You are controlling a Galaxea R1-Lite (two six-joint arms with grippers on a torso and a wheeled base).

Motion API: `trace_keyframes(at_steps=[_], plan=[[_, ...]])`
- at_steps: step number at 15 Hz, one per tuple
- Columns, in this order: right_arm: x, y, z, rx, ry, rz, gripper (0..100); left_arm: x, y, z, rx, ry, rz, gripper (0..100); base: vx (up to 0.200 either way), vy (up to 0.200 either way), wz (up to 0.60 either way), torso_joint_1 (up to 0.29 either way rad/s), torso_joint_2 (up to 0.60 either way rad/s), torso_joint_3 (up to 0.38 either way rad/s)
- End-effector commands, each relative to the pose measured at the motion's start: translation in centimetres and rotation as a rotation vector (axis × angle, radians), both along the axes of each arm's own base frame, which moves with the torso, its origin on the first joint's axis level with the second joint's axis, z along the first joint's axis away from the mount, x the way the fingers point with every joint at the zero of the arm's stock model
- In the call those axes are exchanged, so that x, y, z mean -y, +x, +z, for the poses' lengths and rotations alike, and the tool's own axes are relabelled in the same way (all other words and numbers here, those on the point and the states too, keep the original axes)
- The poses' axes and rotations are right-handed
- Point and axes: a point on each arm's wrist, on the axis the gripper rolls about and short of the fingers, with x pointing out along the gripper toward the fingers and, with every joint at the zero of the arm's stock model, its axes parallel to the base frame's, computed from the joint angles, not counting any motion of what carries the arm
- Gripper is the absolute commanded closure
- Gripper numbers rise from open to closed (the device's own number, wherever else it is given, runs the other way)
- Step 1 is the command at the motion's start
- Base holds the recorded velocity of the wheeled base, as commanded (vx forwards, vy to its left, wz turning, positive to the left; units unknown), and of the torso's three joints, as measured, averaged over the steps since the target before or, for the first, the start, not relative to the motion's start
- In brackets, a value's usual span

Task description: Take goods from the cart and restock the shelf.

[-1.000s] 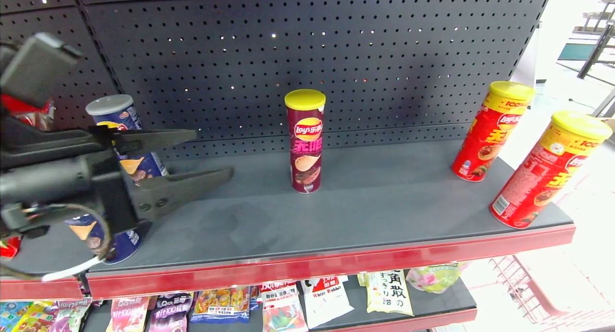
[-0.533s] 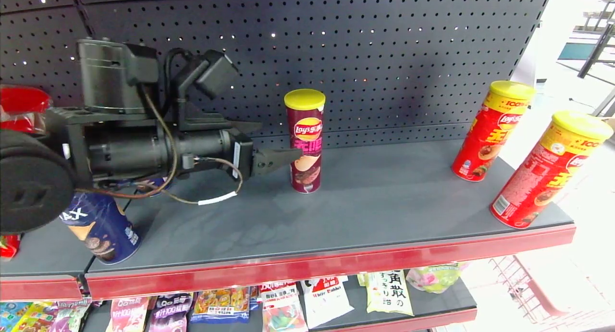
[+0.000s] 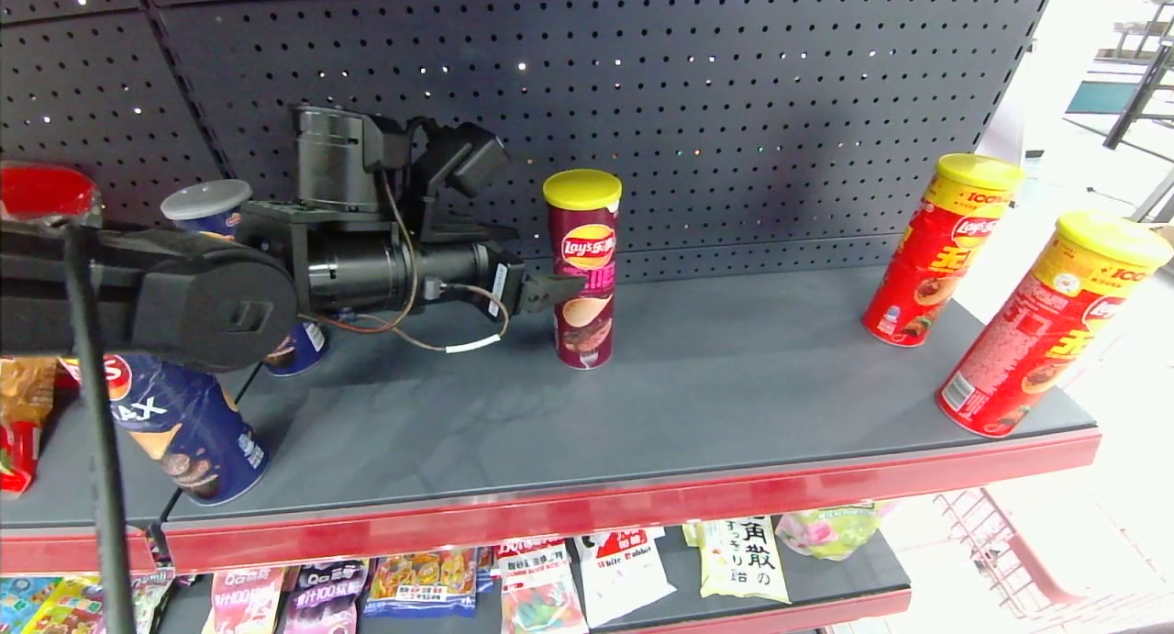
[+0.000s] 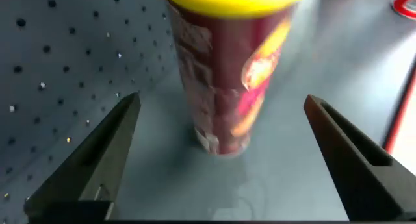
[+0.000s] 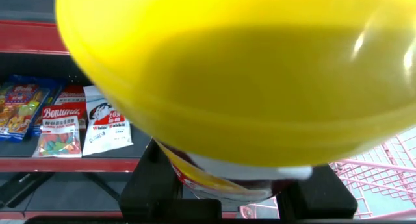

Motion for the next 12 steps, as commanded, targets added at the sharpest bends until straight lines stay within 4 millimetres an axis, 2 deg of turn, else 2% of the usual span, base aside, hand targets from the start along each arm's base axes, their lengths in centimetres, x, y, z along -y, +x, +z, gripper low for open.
trace_keyframes(at_steps=[1,3,12], plan=[[0.0,0.0,0.0,0.001,0.001,0.001,100,0.6,1.3,-0.8,-0.003,0.001,0.001,0,0.000,0.000,0.00,0.000,0.00,0.000],[0.0,0.0,0.0,0.001,0.001,0.001,100,1.3,2.5,-1.0,0.018,-0.041,0.007,0,0.000,0.000,0.00,0.000,0.00,0.000],[0.0,0.0,0.0,0.001,0.000,-0.001,100,2.6,4.6,-0.7,0.051,-0.081,0.003,0,0.000,0.000,0.00,0.000,0.00,0.000]])
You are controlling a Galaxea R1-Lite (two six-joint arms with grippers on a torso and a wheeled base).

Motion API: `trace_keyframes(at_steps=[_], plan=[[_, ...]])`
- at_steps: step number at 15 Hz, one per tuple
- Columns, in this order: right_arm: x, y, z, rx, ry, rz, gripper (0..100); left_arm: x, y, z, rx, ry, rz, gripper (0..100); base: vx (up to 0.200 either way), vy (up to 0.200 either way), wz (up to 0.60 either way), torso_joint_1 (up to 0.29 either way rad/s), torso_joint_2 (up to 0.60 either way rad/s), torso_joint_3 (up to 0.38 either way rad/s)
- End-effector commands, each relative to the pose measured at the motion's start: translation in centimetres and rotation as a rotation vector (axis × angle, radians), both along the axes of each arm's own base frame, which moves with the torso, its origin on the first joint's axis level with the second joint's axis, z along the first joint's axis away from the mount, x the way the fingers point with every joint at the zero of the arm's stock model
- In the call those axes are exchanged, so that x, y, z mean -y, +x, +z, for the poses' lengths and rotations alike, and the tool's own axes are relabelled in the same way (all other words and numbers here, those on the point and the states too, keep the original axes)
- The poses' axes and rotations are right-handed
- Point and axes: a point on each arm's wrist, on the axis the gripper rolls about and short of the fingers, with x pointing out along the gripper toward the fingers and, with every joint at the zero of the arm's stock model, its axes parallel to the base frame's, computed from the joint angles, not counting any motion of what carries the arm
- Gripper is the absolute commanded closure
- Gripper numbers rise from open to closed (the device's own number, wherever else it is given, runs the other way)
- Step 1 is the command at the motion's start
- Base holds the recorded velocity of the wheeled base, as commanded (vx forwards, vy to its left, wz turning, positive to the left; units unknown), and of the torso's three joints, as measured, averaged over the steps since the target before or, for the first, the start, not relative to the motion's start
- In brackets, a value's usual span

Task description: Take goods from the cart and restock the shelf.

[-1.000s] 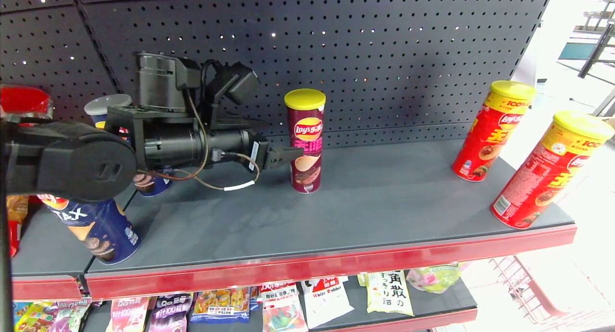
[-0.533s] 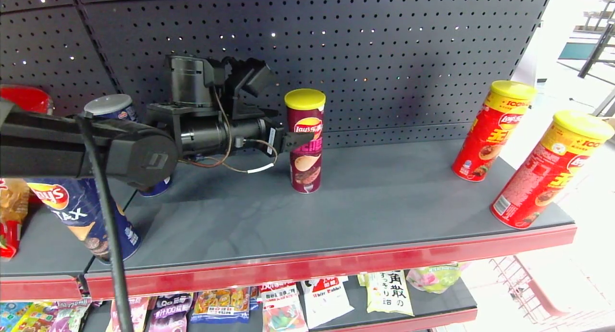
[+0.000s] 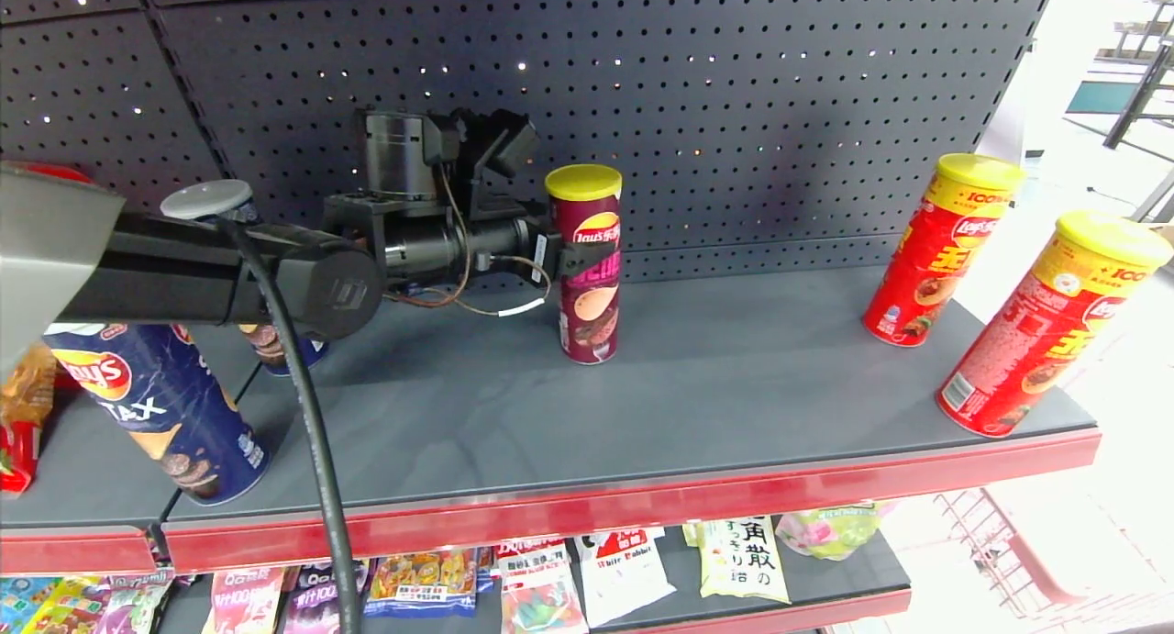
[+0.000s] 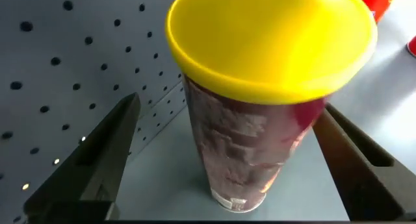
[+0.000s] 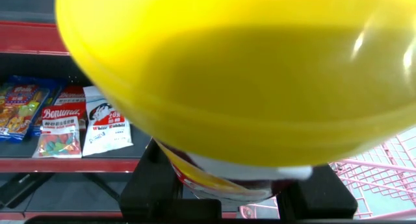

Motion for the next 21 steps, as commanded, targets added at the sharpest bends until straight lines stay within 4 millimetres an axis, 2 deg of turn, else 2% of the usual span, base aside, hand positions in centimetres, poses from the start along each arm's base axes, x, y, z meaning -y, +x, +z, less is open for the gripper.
trace_keyframes(at_steps=[1,6,9,12,16,21], plan=[[0.0,0.0,0.0,0.000,-0.001,0.000,100,0.4,0.2,-0.2,-0.002,0.001,-0.007,0,0.000,0.000,0.00,0.000,0.00,0.000],[0.0,0.0,0.0,-0.002,-0.002,0.002,100,1.1,-0.7,0.4,0.005,-0.008,-0.023,0,0.000,0.000,0.00,0.000,0.00,0.000],[0.0,0.0,0.0,0.000,-0.001,0.000,100,1.5,-0.7,0.2,0.009,0.004,0.039,0,0.000,0.000,0.00,0.000,0.00,0.000],[0.0,0.0,0.0,0.000,-0.001,-0.001,100,2.5,-1.0,-0.1,0.006,0.007,0.023,0,0.000,0.000,0.00,0.000,0.00,0.000],[0.0,0.0,0.0,0.000,0.001,-0.003,100,3.1,-0.2,-0.9,0.027,0.000,0.041,0,0.000,0.000,0.00,0.000,0.00,0.000],[0.0,0.0,0.0,0.000,0.001,-0.003,100,3.4,0.1,-1.0,0.039,-0.004,0.052,0,0.000,0.000,0.00,0.000,0.00,0.000]])
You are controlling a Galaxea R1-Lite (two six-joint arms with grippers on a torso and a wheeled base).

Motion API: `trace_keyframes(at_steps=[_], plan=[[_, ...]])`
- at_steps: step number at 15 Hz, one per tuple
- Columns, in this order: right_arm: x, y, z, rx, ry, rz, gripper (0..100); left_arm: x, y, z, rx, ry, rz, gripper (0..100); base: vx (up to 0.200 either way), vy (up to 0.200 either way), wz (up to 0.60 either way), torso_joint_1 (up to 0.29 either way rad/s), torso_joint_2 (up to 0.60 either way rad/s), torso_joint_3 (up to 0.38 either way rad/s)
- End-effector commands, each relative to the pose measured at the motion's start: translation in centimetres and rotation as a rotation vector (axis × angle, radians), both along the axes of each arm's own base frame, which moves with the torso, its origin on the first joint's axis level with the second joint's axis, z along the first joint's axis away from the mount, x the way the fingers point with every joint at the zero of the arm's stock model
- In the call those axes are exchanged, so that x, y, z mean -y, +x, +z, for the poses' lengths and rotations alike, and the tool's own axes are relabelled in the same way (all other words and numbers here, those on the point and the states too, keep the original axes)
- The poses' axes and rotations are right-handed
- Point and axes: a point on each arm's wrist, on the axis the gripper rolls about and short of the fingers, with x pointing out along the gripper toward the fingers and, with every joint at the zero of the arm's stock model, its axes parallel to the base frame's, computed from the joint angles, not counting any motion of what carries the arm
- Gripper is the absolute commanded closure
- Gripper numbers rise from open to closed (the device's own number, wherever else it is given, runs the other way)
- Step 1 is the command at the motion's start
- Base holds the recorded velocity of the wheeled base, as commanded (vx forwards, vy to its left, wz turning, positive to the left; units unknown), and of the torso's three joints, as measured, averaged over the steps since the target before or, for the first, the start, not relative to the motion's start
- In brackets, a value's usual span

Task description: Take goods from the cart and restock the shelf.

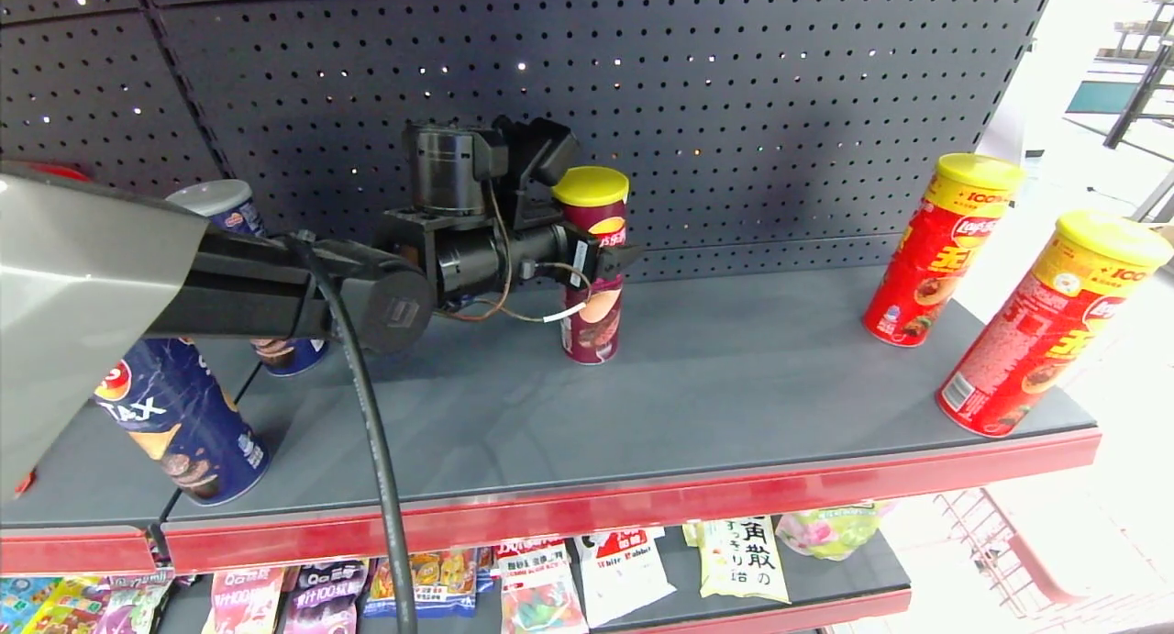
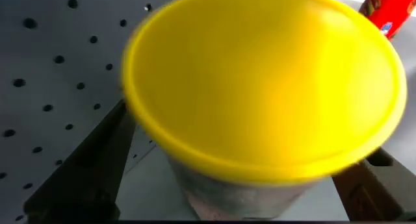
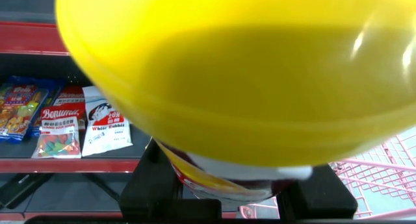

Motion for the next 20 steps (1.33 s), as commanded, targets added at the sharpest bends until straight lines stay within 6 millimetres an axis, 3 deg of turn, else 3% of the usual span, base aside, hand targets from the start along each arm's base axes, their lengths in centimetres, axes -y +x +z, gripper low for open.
trace_keyframes(at_steps=[1,4,5,11,13,16,20], plan=[[0.0,0.0,0.0,0.001,0.000,0.000,100,0.1,0.0,-0.2,-0.003,0.002,-0.003,0,0.000,0.000,0.00,0.000,0.00,0.000],[0.0,0.0,0.0,0.001,0.000,0.000,100,0.4,-0.1,-0.3,-0.006,0.004,-0.007,0,0.000,0.000,0.00,0.000,0.00,0.000],[0.0,0.0,0.0,0.001,0.000,0.000,100,0.4,-0.1,-0.4,-0.007,0.005,-0.009,100,0.000,0.000,0.00,0.000,0.00,0.000],[0.0,0.0,0.0,0.001,0.000,0.000,100,0.2,-0.7,0.1,-0.009,-0.003,-0.043,100,0.000,0.000,0.00,0.000,0.00,0.000],[0.0,0.0,0.0,0.001,0.000,0.000,100,-0.7,-2.3,0.9,-0.024,-0.012,-0.120,100,0.000,0.000,0.00,0.000,0.00,0.000],[0.0,0.0,0.0,0.001,0.000,0.000,100,-2.9,-6.5,2.7,-0.033,-0.030,-0.286,100,0.000,0.000,0.00,0.000,0.00,0.000],[0.0,0.0,0.0,0.001,-0.002,0.001,100,-3.9,-7.3,2.8,0.017,0.008,-0.356,100,0.000,0.000,0.00,0.000,0.00,0.000]])
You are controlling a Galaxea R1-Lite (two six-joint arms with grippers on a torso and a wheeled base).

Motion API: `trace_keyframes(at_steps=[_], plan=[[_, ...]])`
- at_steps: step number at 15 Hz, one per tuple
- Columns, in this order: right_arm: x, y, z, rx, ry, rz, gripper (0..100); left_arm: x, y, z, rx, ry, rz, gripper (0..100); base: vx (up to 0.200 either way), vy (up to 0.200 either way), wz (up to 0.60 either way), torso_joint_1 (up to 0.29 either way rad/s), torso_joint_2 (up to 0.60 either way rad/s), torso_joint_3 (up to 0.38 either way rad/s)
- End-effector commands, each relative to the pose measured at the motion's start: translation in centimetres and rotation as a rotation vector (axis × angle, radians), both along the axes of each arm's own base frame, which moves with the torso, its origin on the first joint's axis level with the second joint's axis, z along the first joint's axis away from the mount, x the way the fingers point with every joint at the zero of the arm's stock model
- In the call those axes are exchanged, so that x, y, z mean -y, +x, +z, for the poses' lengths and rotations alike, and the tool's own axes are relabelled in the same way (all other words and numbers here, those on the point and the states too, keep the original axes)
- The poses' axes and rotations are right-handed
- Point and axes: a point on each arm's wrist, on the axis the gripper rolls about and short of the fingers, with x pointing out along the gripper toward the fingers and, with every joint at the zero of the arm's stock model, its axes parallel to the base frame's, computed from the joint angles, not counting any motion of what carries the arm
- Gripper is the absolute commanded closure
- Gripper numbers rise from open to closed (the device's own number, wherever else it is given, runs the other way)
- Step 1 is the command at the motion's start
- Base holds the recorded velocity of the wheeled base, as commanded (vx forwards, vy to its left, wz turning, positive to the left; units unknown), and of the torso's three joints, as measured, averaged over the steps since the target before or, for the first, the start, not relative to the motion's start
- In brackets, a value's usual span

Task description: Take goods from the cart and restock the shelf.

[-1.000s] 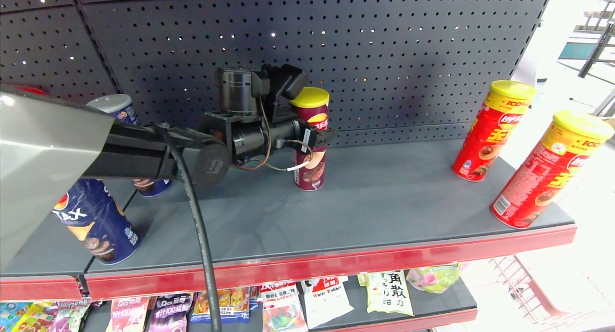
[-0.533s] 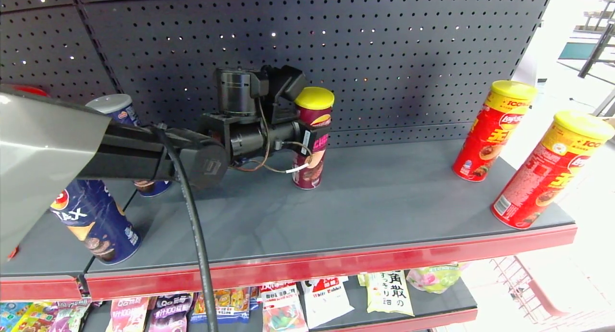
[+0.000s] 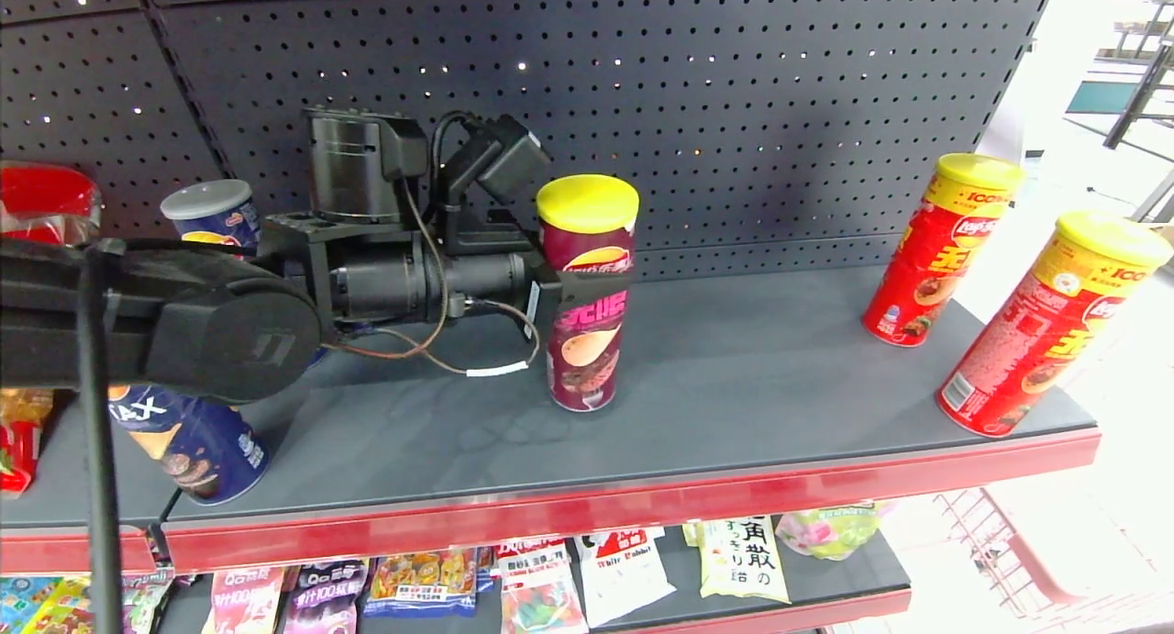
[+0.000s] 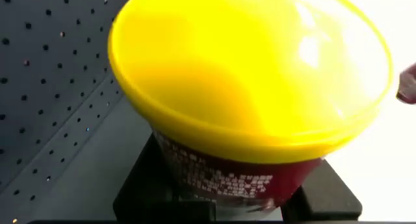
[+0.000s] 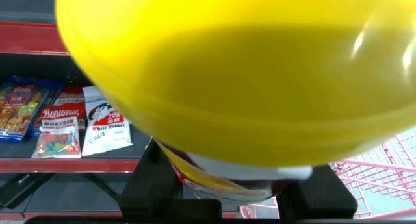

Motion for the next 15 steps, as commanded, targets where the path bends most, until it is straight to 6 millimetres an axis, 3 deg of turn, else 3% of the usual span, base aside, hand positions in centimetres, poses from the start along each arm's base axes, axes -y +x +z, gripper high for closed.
trace_keyframes(at_steps=[1,8,15], plan=[[0.0,0.0,0.0,0.000,-0.001,0.000,100,-0.8,-0.8,0.5,-0.001,-0.024,-0.116,100,0.000,0.000,0.00,0.000,0.00,0.000],[0.0,0.0,0.0,0.001,0.000,0.000,100,-1.7,-0.6,-1.5,-0.019,0.011,-0.177,100,0.000,0.000,0.00,0.000,0.00,0.000],[0.0,0.0,0.0,0.001,0.000,0.000,100,1.0,-1.2,-2.2,-0.079,0.010,-0.176,100,0.000,0.000,0.00,0.000,0.00,0.000]])
